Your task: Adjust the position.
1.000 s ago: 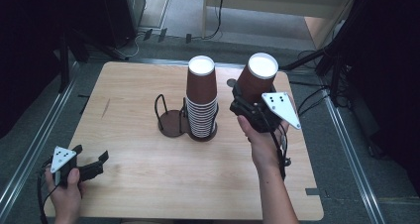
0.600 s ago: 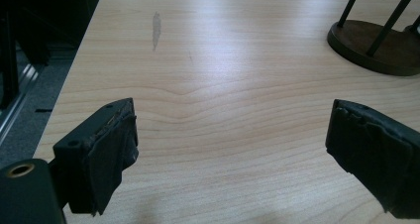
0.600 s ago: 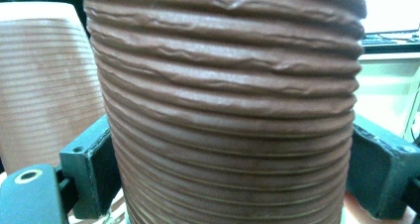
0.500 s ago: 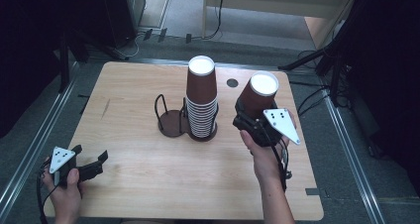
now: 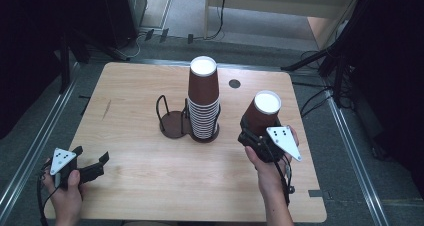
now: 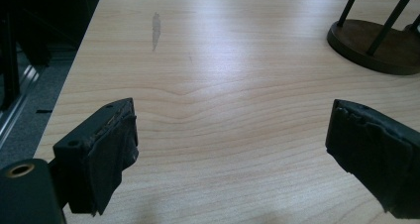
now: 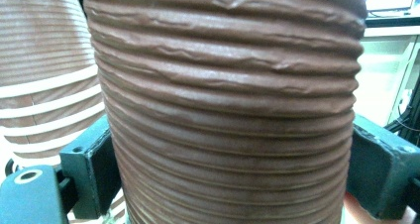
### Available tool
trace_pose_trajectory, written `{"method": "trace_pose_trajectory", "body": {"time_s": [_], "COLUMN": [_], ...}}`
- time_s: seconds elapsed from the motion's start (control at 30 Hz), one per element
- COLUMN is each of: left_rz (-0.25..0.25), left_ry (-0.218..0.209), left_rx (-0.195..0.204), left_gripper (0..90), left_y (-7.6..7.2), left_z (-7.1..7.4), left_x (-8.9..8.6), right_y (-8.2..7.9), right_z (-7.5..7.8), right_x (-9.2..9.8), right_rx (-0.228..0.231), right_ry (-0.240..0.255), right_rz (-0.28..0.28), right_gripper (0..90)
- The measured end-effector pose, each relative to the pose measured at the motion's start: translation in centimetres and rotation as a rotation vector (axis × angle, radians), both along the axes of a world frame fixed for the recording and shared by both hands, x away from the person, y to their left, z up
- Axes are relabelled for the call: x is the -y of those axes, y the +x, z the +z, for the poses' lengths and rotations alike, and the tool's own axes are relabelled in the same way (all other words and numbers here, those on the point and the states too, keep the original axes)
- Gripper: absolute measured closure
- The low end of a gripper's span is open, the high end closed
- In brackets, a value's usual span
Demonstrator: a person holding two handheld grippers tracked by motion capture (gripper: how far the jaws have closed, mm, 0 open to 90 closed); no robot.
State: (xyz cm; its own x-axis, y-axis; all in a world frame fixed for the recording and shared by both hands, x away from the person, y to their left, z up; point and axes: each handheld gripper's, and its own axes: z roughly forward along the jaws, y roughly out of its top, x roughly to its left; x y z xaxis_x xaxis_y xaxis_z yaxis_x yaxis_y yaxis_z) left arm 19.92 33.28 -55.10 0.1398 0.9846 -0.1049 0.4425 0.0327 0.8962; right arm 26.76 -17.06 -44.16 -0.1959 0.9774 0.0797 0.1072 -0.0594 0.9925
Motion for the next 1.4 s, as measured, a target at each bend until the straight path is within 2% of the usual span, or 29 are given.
{"method": "trace_pose_trajectory", "body": {"time_s": [0.17,0.27,0.37,0.6,0.63,0.67,0.77,0.97,1.23,1.4], "left_rz": [0.000,0.015,0.008,0.002,-0.002,0.003,-0.001,-0.053,-0.101,-0.135], "left_ry": [-0.009,-0.002,0.003,0.017,0.009,0.004,-0.014,-0.019,-0.037,-0.030], "left_rx": [0.002,0.006,0.020,0.018,0.019,0.024,0.047,0.070,0.079,0.110], "left_gripper": [6.4,6.3,6.3,6.2,4.7,0.0,0.0,0.0,0.0,0.0], "left_y": [0.0,-0.1,-0.2,-0.2,-0.2,-0.2,-0.2,0.1,1.3,2.0], "left_z": [0.0,0.1,0.3,0.7,0.8,0.9,1.6,2.8,3.8,4.8], "left_x": [-0.1,-0.1,-0.2,0.0,0.2,0.4,1.3,3.4,5.7,7.4], "right_y": [-0.5,-0.7,-1.0,-1.4,-1.5,-1.5,-1.5,-1.6,-1.6,-1.6], "right_z": [-1.3,-2.0,-2.4,-3.6,-3.7,-3.9,-4.3,-4.9,-5.6,-5.8], "right_x": [0.2,0.5,0.7,1.1,1.1,1.1,0.9,0.7,0.4,0.3], "right_rx": [-0.004,-0.016,-0.027,-0.038,-0.040,-0.043,-0.053,-0.060,-0.072,-0.081], "right_ry": [-0.020,-0.010,0.008,0.007,0.005,0.002,-0.015,-0.027,-0.048,-0.049], "right_rz": [-0.002,-0.003,-0.003,-0.010,-0.007,-0.006,0.003,0.002,0.004,0.009], "right_gripper": [9.9,9.9,9.9,9.9,9.9,9.9,9.9,9.9,9.9,9.9]}}
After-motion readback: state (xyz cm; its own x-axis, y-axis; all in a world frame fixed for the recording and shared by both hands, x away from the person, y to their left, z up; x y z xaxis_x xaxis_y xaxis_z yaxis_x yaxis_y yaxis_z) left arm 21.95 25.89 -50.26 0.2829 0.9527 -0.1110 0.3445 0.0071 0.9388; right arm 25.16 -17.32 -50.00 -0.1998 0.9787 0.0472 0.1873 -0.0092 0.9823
